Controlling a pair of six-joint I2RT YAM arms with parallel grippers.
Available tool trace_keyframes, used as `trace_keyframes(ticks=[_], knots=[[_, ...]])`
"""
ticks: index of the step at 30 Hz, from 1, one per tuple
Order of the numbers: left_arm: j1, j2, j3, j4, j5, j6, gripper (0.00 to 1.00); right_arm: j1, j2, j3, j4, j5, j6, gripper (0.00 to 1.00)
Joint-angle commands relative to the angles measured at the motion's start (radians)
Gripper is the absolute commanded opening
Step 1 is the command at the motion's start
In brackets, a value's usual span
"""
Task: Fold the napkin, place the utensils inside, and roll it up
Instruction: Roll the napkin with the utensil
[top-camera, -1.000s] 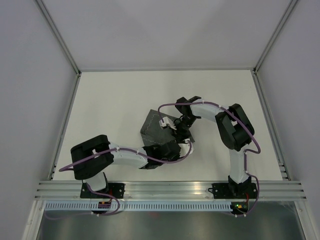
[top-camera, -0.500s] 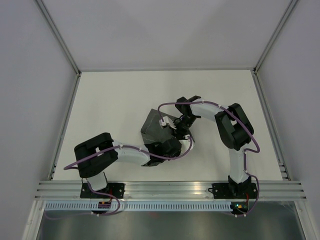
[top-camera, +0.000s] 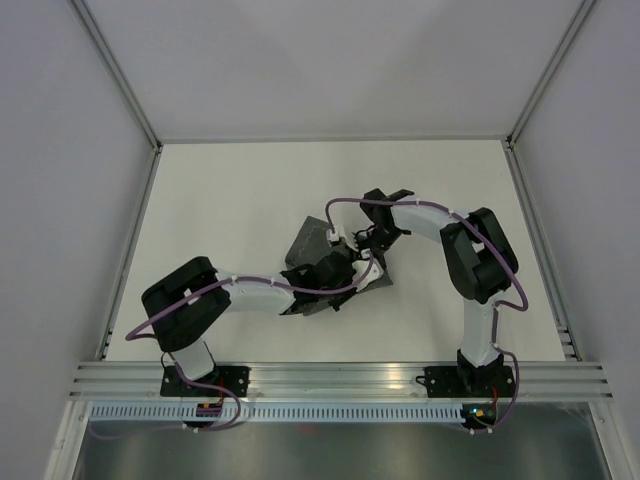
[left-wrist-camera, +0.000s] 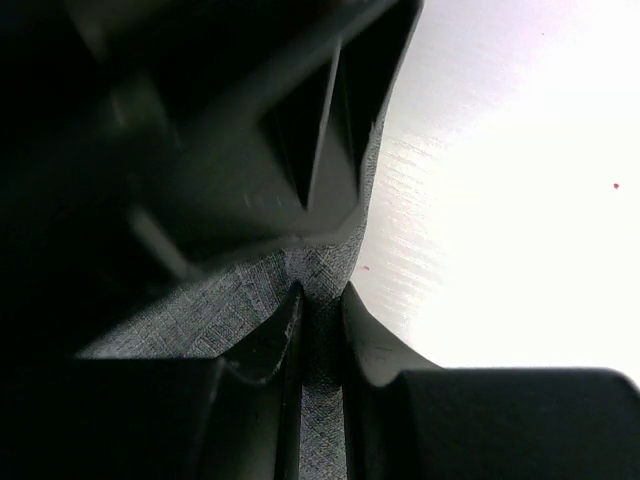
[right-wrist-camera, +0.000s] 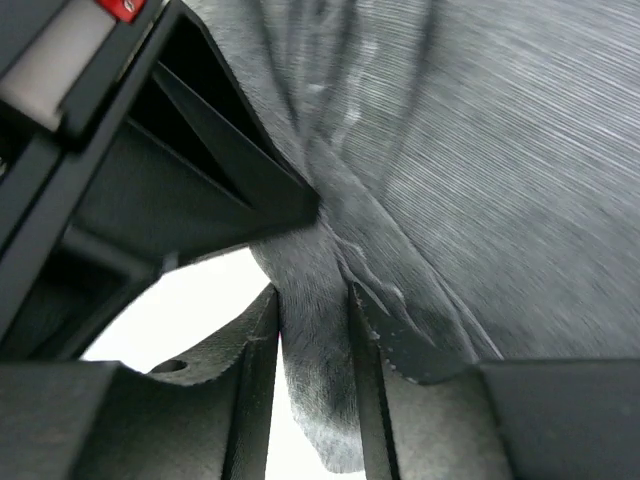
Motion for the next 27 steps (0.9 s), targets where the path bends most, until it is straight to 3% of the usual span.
trace_keyframes(ticks=[1,4,6,14,21,27], knots=[[0.038,0.028,-0.001,-0.081,0.184,-0.094,0.02,-0.067,-0.113,-0.002,0.08,-0.02,0.088,0.4],[0.059,0.046,0.027,-0.113,0.246,-0.114,0.02,-0.119,-0.159,-0.001,0.135,-0.034,0.158,0.45],[0.068,0.057,0.038,-0.135,0.281,-0.126,0.02,-0.148,-0.176,0.002,0.167,-0.058,0.208,0.54],[0.146,0.081,0.068,-0.198,0.468,-0.189,0.02,-0.302,-0.349,-0.095,0.379,-0.112,0.345,0.56],[0.231,0.161,0.102,-0.228,0.692,-0.263,0.02,-0.339,-0.587,-0.234,0.387,-0.124,0.223,0.56],[0.283,0.314,0.21,-0.362,0.81,-0.301,0.02,-0.273,-0.752,-0.395,0.362,-0.08,0.074,0.56]])
